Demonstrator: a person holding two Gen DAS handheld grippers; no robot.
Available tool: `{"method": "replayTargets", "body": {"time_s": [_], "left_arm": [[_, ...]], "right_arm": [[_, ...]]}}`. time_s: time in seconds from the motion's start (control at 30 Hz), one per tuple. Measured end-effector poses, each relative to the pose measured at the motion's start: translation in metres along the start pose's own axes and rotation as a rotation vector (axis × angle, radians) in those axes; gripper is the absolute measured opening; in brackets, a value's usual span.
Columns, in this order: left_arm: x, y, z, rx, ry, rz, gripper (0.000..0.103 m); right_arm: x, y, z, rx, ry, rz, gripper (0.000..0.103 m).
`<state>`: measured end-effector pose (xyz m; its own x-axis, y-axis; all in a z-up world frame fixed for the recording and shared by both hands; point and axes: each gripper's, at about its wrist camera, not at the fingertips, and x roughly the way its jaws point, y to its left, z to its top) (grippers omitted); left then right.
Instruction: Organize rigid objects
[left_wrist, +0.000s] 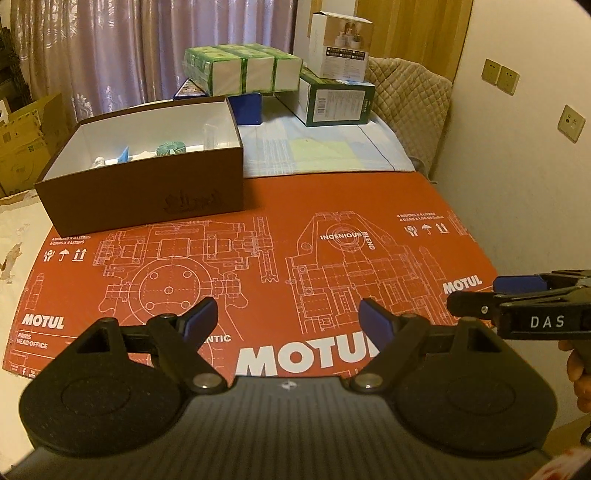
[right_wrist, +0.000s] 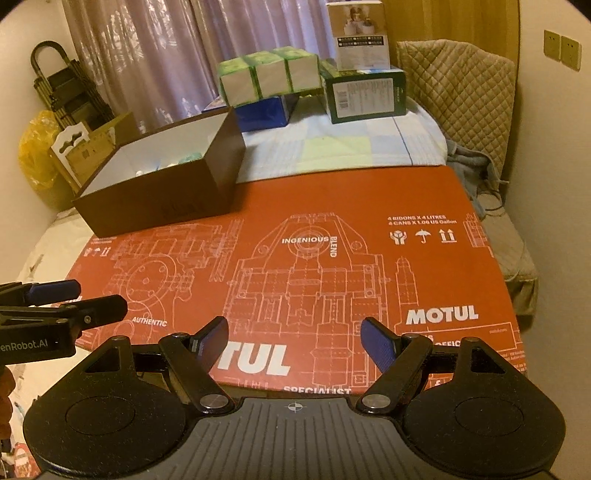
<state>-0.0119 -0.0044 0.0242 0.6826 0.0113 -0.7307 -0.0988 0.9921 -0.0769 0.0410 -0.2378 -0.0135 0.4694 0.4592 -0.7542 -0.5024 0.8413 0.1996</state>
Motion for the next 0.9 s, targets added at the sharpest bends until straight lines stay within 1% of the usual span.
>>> {"method": "replayTargets", "body": {"time_s": [0.23, 0.9], "left_arm": [[0.001, -0.0025, -0.0035, 0.001, 0.006, -0.012, 0.081], [0.0076, -0.0055, -0.0058, -0.007, 0.021, -0.003, 0.081]], "right_arm": [[0.0008, 0.0001, -0.0021, -0.006, 0.01, -0.002, 0.076], [0.0059, -0.0018, -0.0035, -0.015, 0.03, 0.002, 0.076]]}}
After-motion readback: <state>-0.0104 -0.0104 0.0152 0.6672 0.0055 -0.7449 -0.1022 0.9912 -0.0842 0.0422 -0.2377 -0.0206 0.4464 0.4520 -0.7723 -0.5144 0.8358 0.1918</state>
